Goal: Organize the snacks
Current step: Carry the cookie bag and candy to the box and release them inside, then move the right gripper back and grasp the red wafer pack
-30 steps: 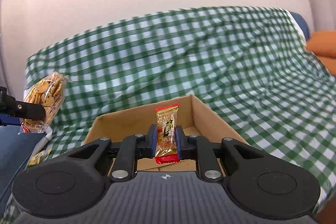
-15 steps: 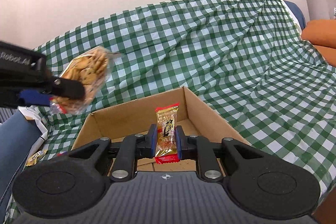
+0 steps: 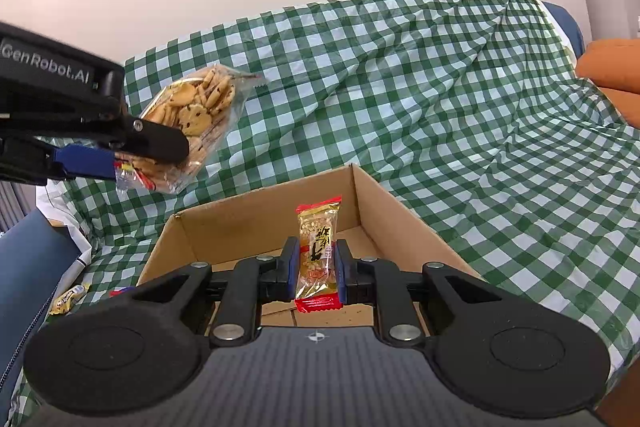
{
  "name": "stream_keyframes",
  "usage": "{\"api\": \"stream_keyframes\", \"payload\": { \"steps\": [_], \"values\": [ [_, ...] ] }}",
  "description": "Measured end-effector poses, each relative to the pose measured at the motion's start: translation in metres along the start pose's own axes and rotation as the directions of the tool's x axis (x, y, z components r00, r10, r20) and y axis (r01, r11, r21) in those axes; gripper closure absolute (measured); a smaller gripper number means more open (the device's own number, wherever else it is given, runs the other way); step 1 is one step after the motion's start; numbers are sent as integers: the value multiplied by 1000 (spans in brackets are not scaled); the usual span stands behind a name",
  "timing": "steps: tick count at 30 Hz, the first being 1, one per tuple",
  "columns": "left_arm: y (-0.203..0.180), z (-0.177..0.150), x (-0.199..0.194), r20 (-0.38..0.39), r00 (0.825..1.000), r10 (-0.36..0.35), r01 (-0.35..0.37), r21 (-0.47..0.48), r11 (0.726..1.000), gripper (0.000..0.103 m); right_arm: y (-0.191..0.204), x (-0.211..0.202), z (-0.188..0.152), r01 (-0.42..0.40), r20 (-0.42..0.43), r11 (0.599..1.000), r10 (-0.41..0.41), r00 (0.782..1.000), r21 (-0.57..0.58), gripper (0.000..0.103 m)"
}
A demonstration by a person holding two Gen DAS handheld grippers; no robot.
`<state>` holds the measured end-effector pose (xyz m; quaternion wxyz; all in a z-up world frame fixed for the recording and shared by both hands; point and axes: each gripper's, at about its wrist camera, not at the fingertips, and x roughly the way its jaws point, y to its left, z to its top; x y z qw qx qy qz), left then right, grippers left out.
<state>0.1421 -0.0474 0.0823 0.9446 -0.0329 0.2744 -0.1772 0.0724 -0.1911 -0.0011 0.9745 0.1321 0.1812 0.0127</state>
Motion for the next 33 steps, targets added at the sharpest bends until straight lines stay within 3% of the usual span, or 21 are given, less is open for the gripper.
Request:
{"api": "stream_keyframes", "payload": {
  "steps": [2,3,4,11,14,17,20,21,22,28,33],
  "values": [
    [0,-2,0,-2,1000,-5,5,-6,1000,37,0,1,0,9,-5,1000,-9,1000,-2,71],
    [0,-4,-1,5,1000,2,-2,-7,1000,35,0,1,0,17,-8,1000,-17,1000,-1,52],
    [1,-7,-2,8,1000,8,-8,-8,1000,35,-1,1,0,23,-6,1000,-23,1000,2,43],
    [20,-31,-18,32,998,46,-45,-30,999,37,1,-1,-2,27,-15,1000,-27,1000,-6,40],
    [30,-51,-33,69,995,75,-75,-2,997,41,5,0,-4,26,-29,999,-27,999,-31,40],
    [47,-78,-45,47,995,83,-84,-1,997,47,11,0,-6,24,-37,998,-26,999,-54,38],
    [70,-106,-54,-2,996,84,-84,-31,996,68,16,-2,-9,15,-46,997,-19,999,-82,35],
    [77,-116,-57,-7,997,79,-80,-45,996,89,18,-3,-10,14,-46,995,-19,999,-95,35],
    [85,-124,-61,-10,997,80,-80,-57,995,98,20,-4,-11,14,-45,994,-19,999,-108,35],
    [127,-150,-79,-14,996,89,-90,-139,986,98,36,-9,-16,7,-36,984,-13,999,-180,35],
    [153,-149,-81,-13,996,88,-89,-181,979,98,45,-14,-20,3,-20,977,-8,1000,-215,35]
  ]
}}
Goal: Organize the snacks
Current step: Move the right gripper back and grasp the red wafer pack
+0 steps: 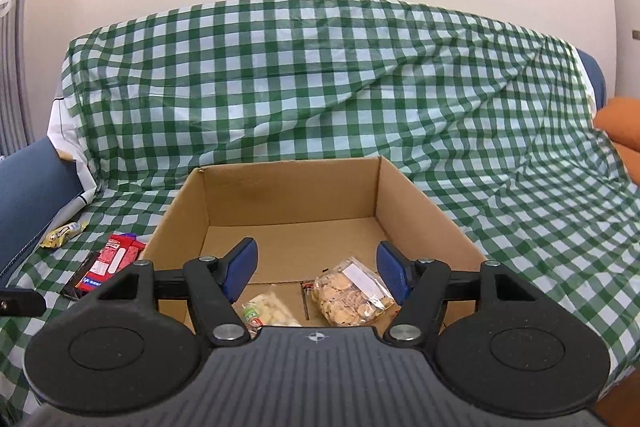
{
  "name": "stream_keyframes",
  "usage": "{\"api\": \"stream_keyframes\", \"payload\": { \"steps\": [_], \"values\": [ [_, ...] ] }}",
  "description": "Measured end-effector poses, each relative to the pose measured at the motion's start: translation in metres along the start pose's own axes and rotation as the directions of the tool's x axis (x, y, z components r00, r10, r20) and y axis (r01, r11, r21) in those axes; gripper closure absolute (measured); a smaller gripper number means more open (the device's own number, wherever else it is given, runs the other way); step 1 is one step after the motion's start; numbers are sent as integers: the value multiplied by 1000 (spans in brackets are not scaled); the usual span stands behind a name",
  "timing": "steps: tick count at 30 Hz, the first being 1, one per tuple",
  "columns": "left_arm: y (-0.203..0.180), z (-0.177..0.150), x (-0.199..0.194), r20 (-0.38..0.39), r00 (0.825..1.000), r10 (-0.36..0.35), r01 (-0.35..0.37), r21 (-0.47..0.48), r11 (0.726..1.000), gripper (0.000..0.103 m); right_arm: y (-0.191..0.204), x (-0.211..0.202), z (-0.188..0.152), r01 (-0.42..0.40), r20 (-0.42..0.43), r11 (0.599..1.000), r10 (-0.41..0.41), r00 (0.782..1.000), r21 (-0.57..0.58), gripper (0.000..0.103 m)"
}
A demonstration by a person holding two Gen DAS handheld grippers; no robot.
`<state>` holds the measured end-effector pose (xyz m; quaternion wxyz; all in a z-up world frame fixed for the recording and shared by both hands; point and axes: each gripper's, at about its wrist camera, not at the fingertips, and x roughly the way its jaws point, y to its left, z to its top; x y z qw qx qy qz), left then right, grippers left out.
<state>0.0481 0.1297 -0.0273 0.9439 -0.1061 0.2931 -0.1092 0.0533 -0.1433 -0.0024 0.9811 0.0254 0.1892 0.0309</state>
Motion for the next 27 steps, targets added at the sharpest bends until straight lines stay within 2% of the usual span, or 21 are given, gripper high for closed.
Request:
{"api": "stream_keyframes", "payload": {
  "steps": [9,12,14,15,16,18,20,23,25,27],
  "values": [
    [50,36,26,28,999,17,-16,-26,1000,98,15,-8,0,-8,20,1000,8,1000,-14,41],
    [74,35,34,85,996,42,-39,-34,999,98,21,-10,1,-19,31,1000,20,999,-19,50],
    [89,17,38,122,989,84,-81,-25,996,98,25,-10,1,-33,29,999,33,999,-28,57],
    [99,14,45,67,992,107,-101,-88,991,98,28,-10,2,-38,27,999,39,999,-34,63],
    [106,15,47,54,992,113,-107,-116,988,98,31,-8,2,-45,24,998,46,999,-43,68],
    [112,18,40,113,990,86,-69,-143,987,98,39,-5,4,-58,10,996,58,998,-67,70],
    [118,18,39,122,990,75,-53,-173,983,98,47,-1,8,-71,-7,995,71,997,-74,71],
    [128,19,46,89,991,96,-73,-229,971,98,68,3,17,-114,-19,991,112,993,-73,71],
    [139,18,48,90,991,101,-71,-291,954,98,86,7,25,-151,-29,987,149,988,-64,71],
    [151,19,54,75,986,146,-112,-342,933,98,109,15,32,-194,-53,979,191,980,-58,70]
  ]
}}
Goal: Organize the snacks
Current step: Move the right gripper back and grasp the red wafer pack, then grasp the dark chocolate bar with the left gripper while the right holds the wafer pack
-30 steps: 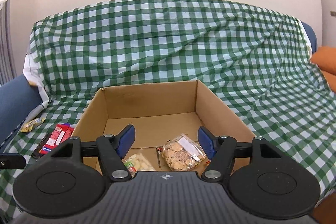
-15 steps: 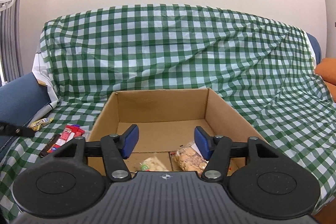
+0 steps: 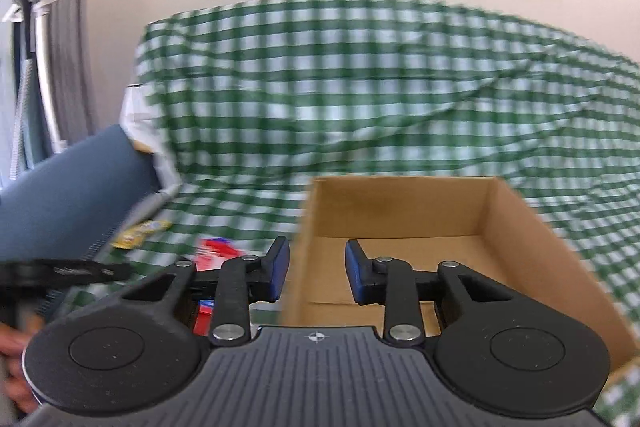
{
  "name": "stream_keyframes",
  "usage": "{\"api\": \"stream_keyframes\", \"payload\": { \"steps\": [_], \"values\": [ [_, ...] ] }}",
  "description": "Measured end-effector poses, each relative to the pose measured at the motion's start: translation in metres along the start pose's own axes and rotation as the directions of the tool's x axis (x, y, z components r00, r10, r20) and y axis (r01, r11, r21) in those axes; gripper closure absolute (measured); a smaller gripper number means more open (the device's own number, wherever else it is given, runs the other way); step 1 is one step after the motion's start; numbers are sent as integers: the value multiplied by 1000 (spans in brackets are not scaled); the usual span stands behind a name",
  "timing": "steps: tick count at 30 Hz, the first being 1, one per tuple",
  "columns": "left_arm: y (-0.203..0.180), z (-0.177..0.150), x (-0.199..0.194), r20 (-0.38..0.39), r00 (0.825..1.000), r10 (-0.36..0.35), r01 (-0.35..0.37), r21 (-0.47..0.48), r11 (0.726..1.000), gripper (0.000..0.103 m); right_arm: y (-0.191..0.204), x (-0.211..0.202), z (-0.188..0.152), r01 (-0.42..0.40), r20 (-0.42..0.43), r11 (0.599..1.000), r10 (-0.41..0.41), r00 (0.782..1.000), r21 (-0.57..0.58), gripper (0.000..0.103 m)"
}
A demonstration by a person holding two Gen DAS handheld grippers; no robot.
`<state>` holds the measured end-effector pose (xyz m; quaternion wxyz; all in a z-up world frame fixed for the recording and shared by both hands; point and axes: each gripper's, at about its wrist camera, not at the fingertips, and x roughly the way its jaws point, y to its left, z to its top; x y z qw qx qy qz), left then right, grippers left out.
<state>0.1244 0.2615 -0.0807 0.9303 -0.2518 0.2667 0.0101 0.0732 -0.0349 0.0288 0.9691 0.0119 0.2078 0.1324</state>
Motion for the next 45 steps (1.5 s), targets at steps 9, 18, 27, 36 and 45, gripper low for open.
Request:
{"api": "stream_keyframes", "payload": {
  "steps": [9,18,27,36,45],
  "values": [
    [19,3,35,-60,995,76,-78,-36,996,96,85,80,25,-103,-117,994,106,988,33,58],
    [4,-11,51,-99,991,93,-87,66,994,59,101,178,17,0,-300,995,29,953,98,38],
    [0,-18,66,-117,985,124,-109,128,986,54,84,246,-13,-25,-494,986,103,863,162,32],
    [-4,-23,69,-111,984,137,-116,178,977,66,96,231,-14,-95,-466,993,114,878,63,60],
    [7,-15,53,-105,989,107,-96,109,989,103,83,155,14,-118,-367,993,115,923,13,61]
  ]
}}
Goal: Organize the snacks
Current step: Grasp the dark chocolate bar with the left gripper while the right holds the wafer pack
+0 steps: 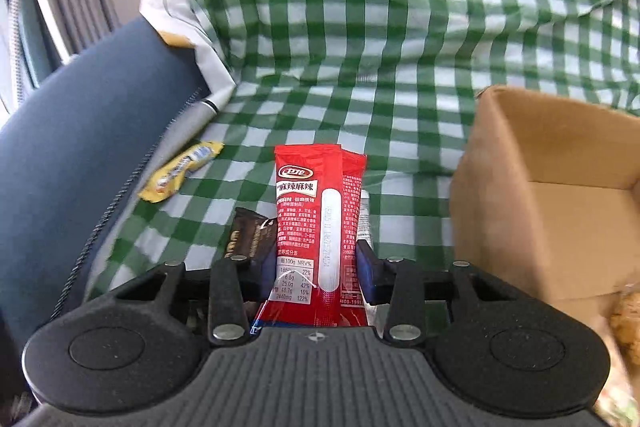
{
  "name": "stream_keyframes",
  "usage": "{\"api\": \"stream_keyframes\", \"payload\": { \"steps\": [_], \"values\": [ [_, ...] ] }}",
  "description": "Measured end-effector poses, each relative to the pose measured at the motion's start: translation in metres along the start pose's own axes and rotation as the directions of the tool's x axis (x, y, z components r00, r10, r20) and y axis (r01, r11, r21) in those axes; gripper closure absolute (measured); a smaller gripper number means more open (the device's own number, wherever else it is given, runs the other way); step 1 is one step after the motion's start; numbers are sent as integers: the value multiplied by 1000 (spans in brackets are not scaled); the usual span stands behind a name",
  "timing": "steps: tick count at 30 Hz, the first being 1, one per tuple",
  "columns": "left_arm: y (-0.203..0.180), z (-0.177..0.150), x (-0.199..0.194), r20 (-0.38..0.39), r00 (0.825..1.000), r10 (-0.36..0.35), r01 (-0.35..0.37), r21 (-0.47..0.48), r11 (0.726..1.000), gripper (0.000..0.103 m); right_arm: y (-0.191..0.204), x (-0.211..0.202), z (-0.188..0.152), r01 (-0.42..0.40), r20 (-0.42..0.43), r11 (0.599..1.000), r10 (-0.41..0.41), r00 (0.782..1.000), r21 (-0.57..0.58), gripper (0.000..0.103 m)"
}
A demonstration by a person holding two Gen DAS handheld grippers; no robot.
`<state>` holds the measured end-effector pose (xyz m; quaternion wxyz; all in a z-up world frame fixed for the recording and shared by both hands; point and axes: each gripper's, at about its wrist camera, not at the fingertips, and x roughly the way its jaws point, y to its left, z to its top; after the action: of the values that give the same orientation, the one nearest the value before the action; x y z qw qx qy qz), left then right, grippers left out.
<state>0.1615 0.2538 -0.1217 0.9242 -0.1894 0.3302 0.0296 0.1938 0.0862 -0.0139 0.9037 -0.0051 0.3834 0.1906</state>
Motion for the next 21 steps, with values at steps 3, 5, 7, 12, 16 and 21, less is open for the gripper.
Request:
{"api": "stream_keyframes", "payload": {
  "steps": [3,5,7,12,16,21],
  "values": [
    [3,1,-5,-2,1000,-7,7,-21,1000,103,0,-29,-10,-13,7,1000,13,1000,-18,61],
    [4,2,-11,9,1000,-18,18,-33,999,103,0,-44,-20,-27,5,999,27,1000,-21,61],
    [6,2,-19,23,999,-27,28,-45,999,103,1,-60,-34,-41,-1,999,41,999,-28,61],
    [13,4,-33,42,999,-27,31,-89,996,103,11,-90,-81,-83,-37,993,80,996,-87,61],
    [11,3,-34,42,999,-16,19,-96,995,98,8,-99,-118,-99,-66,989,92,994,-112,61],
    [-4,0,-20,22,1000,9,-9,-11,1000,72,4,-94,-150,-96,-88,985,84,993,-145,61]
  ]
}}
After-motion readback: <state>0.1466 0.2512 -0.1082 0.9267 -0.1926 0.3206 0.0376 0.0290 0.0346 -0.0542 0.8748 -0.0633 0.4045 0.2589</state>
